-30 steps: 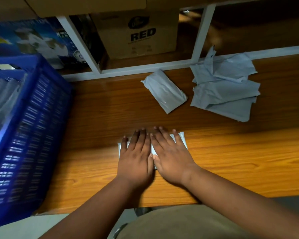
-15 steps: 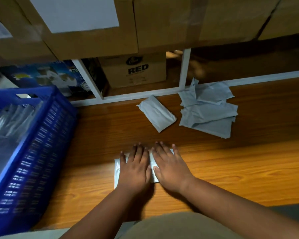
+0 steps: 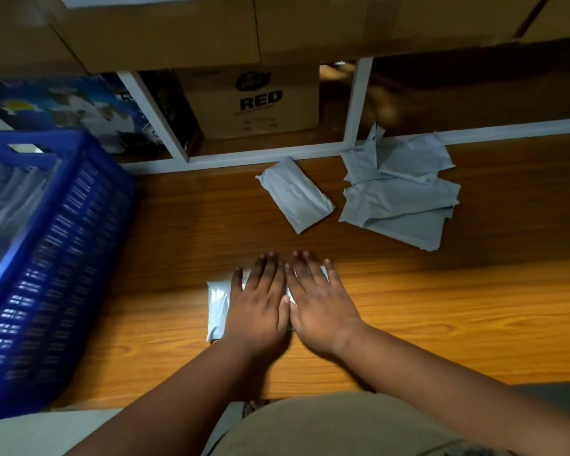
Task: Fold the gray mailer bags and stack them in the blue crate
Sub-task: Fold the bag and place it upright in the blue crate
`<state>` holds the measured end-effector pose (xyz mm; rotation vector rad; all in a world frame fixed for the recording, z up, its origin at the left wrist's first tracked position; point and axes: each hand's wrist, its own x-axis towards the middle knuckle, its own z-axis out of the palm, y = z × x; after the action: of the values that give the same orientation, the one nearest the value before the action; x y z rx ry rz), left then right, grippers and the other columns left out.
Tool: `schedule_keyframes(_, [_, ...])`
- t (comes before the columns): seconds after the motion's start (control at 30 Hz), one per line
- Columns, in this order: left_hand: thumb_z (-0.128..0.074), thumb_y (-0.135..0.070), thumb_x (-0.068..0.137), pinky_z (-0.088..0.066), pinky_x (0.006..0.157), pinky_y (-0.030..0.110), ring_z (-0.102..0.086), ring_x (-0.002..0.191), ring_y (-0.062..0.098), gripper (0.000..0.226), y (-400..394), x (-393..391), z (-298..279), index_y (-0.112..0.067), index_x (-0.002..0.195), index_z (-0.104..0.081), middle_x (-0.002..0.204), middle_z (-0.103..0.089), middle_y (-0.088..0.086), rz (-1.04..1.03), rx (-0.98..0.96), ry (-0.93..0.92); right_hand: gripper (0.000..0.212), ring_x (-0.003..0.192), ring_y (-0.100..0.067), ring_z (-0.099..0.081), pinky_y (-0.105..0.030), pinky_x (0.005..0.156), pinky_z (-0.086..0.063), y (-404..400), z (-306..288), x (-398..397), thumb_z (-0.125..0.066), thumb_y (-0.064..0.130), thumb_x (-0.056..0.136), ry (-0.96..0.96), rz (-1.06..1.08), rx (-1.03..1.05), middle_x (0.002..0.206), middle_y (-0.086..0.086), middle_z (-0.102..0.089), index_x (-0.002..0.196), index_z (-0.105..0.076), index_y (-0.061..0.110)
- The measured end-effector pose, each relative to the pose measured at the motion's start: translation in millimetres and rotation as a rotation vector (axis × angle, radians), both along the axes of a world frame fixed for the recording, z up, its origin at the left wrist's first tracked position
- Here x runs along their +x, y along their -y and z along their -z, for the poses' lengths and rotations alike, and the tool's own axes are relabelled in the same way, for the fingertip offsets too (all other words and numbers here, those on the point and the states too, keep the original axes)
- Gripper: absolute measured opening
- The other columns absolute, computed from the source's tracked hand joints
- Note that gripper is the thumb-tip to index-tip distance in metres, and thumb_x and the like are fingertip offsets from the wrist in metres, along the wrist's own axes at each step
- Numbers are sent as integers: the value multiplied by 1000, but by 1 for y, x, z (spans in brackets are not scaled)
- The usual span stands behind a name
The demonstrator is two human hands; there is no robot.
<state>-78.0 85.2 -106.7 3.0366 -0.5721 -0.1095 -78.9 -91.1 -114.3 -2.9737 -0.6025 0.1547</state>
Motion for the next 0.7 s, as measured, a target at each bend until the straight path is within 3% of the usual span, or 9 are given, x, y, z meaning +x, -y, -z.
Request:
schedule_keyframes(0.13, [-38, -48, 105, -26, 121, 61, -30, 156, 32, 67, -5, 1, -7, -16, 164, -35, 171, -32, 12, 18, -8, -4, 74, 165, -28, 11, -59, 130, 4, 1, -5, 1, -20, 52, 108, -57, -8, -8, 179, -11, 1, 171, -8, 16])
schedule_keyframes(0.23, [-45, -70, 95, -45, 100, 50, -49, 133, 32, 75, -32, 4, -28, -21, 152, -49, 151, -52, 7, -53, 21, 3, 79, 164, -25, 17, -58, 130, 7, 6, -9, 4, -18, 59, 105, -114, -19, -7, 179, -8, 7, 172, -3, 19])
schedule_keyframes(0.33, [-45, -88, 82, -44, 92, 47, -49, 123, 29, 79, -66, 2, -42, -31, 137, -51, 133, -55, 2, -139, 131, -91, 80, 164, -30, -2, -63, 129, 6, 6, -26, 10, -32, 62, 100, -126, -46, 19, 178, -8, -13, 170, -17, 24])
schedule_keyframes(0.43, [-57, -84, 82, -39, 98, 48, -48, 127, 27, 68, -83, 12, -54, -34, 128, -54, 133, -57, -2, -177, 113, -236, 83, 153, -28, -31, -70, 127, -4, -21, -51, 22, -47, 61, 96, -92, -242, 3, 163, -4, -39, 167, -19, 29])
schedule_keyframes(0.5, [-66, -73, 86, -43, 99, 46, -50, 124, 24, 55, -91, 19, -68, -34, 124, -60, 128, -56, -3, -150, 53, -253, 90, 153, -27, -32, -71, 127, -6, -51, -70, 39, -51, 64, 97, -153, -316, 26, 164, -4, -38, 169, -10, 30])
schedule_keyframes(0.57, [-70, -61, 90, -51, 96, 42, -55, 117, 20, 43, -102, 21, -90, -32, 120, -63, 122, -57, -6, -127, -55, -193, 90, 154, -28, -31, -68, 128, -8, -79, -88, 63, -57, 63, 96, -179, -309, 94, 166, -3, -36, 169, -14, 32])
schedule_keyframes(0.63, [-72, -49, 92, -53, 91, 35, -59, 108, 14, 33, -120, 19, -120, -33, 118, -62, 116, -59, -10, -139, -130, -100, 68, 144, -25, -44, -64, 126, -22, -104, -111, 87, -61, 56, 95, -132, -365, 138, 151, 1, -52, 156, -41, 36])
schedule_keyframes(0.7, [-75, -44, 91, -54, 83, 34, -60, 98, 11, 23, -145, 16, -156, -38, 106, -59, 105, -58, -15, -178, -127, 17, 22, 115, -19, -62, -52, 108, -48, -125, -141, 107, -63, 43, 97, -60, -484, 157, 115, 10, -65, 119, -65, 37])
